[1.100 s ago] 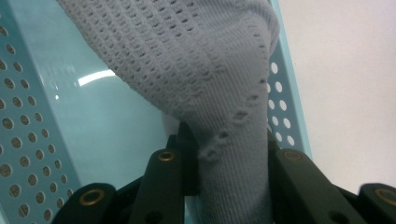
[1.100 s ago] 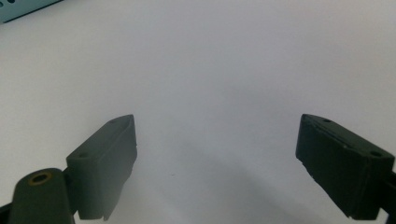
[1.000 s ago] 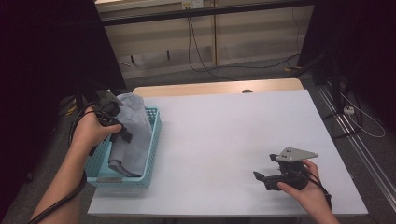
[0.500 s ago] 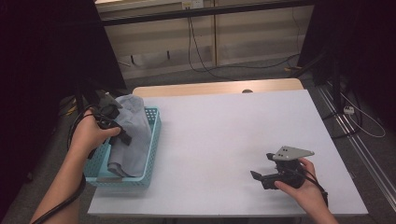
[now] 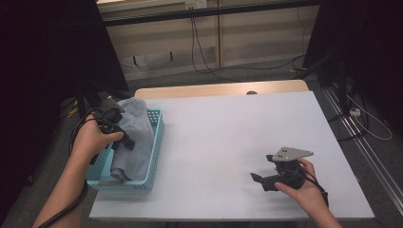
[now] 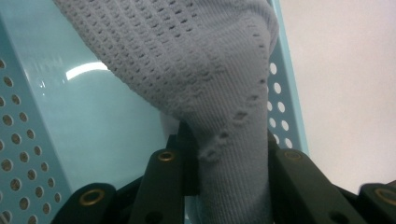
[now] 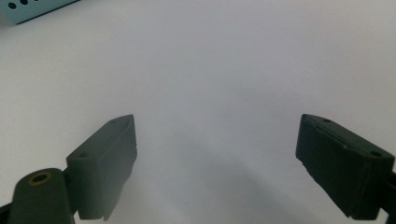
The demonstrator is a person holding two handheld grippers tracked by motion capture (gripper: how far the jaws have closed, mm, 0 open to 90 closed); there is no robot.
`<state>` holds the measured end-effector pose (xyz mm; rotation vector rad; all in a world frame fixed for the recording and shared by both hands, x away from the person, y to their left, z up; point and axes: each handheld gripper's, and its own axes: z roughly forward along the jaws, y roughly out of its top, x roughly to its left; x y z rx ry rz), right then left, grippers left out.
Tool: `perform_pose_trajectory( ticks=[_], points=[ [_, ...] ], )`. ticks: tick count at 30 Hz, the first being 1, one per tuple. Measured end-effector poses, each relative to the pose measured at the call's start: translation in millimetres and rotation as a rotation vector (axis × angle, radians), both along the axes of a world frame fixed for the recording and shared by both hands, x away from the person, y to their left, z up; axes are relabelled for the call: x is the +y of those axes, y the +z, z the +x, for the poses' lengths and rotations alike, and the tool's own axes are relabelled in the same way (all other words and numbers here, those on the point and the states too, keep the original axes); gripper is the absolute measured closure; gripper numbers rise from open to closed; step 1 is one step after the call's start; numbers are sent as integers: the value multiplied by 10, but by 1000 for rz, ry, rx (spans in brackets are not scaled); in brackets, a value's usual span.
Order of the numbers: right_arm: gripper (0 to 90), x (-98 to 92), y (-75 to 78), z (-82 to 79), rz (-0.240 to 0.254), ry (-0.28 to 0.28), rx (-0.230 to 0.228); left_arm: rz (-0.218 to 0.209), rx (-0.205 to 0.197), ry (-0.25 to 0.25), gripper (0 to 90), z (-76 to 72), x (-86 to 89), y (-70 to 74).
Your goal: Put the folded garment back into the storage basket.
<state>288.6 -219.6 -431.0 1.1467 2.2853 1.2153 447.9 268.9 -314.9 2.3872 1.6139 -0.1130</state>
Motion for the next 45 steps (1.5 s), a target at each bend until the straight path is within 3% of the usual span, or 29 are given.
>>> perform_pose_trajectory(
  ticks=[12,33,40,45],
  points=[
    [126,54,3,26,1,16,1,3,11,10,728,10,-29,-89],
    [126,48,0,19,0,13,1,-15,5,27,715,-3,98,-182],
    [126,34,4,15,2,9,3,-21,0,49,615,-2,174,-182],
    [125,33,5,12,0,9,2,-14,-36,82,546,-3,265,-151]
  ],
)
